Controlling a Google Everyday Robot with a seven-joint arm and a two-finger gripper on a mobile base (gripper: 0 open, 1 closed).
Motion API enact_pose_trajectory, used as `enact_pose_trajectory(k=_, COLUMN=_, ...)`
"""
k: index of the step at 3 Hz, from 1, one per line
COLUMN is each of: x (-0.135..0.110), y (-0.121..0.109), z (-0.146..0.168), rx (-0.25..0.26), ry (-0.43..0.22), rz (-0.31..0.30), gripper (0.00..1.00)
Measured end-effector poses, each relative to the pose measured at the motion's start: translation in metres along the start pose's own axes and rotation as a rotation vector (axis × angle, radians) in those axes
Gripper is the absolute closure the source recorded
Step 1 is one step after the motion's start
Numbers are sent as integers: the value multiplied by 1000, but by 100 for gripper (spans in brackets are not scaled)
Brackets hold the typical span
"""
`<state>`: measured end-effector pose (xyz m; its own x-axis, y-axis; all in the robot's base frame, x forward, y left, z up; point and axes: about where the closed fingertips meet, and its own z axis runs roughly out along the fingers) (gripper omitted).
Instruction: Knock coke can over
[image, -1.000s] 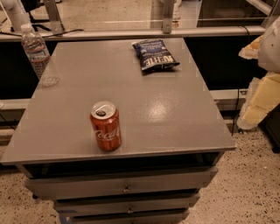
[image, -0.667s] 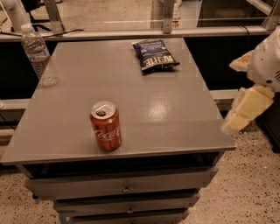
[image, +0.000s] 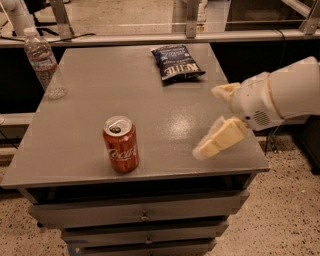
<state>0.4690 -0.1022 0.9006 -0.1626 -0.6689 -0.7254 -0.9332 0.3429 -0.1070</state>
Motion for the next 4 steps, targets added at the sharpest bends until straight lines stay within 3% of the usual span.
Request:
enact_pose_trajectory(k=2, x=-79, y=64, z=65, rx=-145, ry=-401, rz=27, gripper=0)
enact_pose_trajectory(k=3, x=-109, y=96, z=85, rx=-219, ry=-535, rz=57, gripper=0)
enact_pose_trajectory(k=4, x=-121, y=113, z=109, rx=-264, ry=-614, rz=88, gripper=0)
